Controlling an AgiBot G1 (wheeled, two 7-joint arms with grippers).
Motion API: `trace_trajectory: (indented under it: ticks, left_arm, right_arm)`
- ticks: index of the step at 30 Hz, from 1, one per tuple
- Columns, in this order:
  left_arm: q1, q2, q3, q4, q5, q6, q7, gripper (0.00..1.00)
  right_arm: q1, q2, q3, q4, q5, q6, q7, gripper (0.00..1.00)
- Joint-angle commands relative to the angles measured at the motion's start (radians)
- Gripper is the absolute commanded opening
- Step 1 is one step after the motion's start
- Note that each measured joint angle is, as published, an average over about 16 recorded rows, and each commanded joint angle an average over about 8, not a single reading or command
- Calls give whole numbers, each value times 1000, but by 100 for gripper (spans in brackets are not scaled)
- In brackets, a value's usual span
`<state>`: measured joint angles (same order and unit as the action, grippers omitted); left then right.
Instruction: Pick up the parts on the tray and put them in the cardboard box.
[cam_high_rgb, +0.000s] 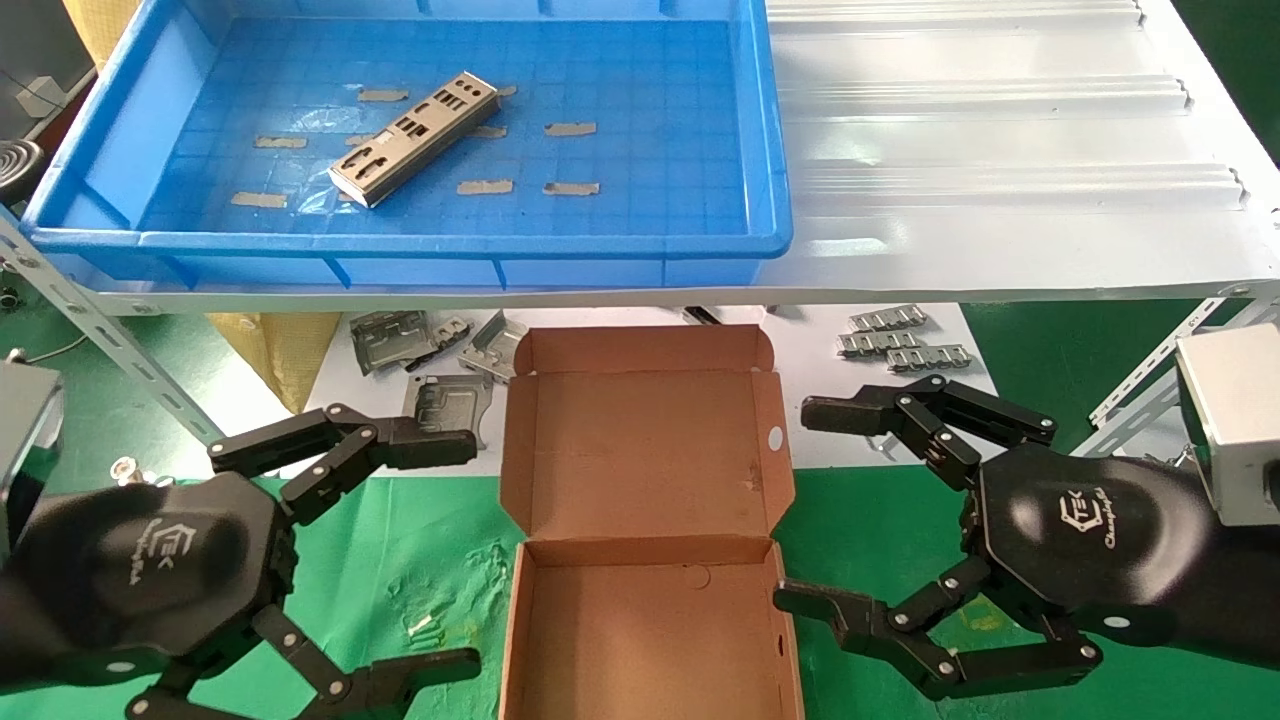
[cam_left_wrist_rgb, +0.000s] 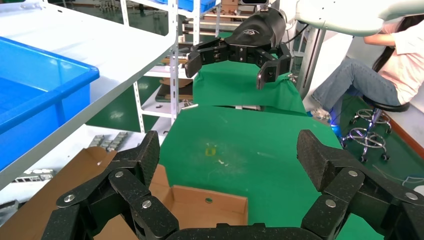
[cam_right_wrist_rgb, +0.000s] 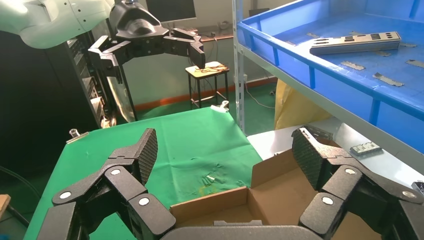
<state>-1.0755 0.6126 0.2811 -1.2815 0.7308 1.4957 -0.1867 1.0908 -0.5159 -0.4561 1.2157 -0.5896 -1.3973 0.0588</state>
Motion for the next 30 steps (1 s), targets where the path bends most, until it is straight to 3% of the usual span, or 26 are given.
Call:
trace_trajectory:
  ticks: [1,2,3,10,30]
  left_arm:
    - [0,0,0,0,0,0,0,100]
    - [0,0,0,0,0,0,0,100]
    - [0,0,0,0,0,0,0,100]
    - [0,0,0,0,0,0,0,100]
    - [0,0,0,0,0,0,0,100]
  right_arm:
    - [0,0,0,0,0,0,0,100]
    - [0,0,0,0,0,0,0,100]
    - [0,0,0,0,0,0,0,90]
    - [0,0,0,0,0,0,0,2]
    - [0,0,0,0,0,0,0,0]
